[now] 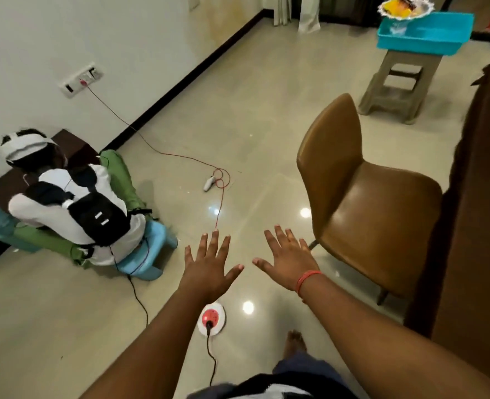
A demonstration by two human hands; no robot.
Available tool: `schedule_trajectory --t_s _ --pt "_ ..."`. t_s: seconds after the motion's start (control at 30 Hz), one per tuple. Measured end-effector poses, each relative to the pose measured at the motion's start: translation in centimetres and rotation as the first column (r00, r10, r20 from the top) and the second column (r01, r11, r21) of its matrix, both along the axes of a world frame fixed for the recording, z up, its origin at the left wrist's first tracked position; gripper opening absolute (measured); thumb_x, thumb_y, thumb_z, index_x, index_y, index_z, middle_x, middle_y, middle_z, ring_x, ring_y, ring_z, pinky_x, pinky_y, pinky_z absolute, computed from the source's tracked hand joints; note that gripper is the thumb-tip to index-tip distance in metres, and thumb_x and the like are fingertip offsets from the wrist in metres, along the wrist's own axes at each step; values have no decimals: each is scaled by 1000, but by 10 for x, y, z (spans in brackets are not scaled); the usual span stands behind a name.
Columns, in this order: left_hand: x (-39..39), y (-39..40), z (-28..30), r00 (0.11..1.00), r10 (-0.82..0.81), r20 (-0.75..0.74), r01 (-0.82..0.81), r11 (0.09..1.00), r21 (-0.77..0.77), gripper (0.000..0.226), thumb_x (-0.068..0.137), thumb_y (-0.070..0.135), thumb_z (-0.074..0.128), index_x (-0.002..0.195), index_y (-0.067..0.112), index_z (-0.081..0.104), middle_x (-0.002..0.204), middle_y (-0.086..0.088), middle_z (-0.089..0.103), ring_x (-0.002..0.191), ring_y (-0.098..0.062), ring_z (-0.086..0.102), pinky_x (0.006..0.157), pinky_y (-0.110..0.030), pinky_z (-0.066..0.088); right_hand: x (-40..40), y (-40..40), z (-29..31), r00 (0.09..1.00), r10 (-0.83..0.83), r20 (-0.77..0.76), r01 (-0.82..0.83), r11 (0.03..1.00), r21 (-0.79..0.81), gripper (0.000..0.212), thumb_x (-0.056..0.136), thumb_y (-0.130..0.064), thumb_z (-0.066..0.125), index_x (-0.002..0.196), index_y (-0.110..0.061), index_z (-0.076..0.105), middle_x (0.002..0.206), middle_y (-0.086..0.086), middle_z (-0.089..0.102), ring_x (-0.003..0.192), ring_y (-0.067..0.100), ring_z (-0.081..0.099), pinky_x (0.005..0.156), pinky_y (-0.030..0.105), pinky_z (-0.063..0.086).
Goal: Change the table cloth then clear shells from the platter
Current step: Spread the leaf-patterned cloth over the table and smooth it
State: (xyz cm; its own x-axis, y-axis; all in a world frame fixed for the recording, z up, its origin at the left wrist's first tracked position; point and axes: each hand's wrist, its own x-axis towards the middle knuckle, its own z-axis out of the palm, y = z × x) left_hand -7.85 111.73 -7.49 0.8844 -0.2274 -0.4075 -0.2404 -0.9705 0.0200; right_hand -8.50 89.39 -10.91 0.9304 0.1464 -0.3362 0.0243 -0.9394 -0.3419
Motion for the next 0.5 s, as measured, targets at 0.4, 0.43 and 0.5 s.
schedule_trajectory --t_s 0.4,0.43,0.5 --pt "267 -11 -9 998 -48 35 49 998 -27 83 88 79 3 154 33 -18 162 -1 -24 150 -26 -19 118 -62 -2 263 12 5 999 -45 -13 45 999 1 86 88 -79 16 157 -30 -4 166 2 -8 153 28 -1 121 53 9" --pt "296 -10 -14 997 -62 35 63 998 -28 83 88 79 3 154 33 -18 162 -1 -24 151 -27 -18 118 -62 -1 288 14 2 997 -71 -19 71 997 1 86 88 -79 16 157 -30 -4 166 2 -8 153 28 -1 121 53 9" --pt "360 -6 -18 995 -88 43 89 996 -23 84 88 79 3 154 32 -17 164 -2 -21 151 -27 -18 118 -62 1 343 18 -4 992 -121 -32 121 993 0 87 88 -79 17 157 -30 -3 166 2 -7 153 28 -2 121 52 9"
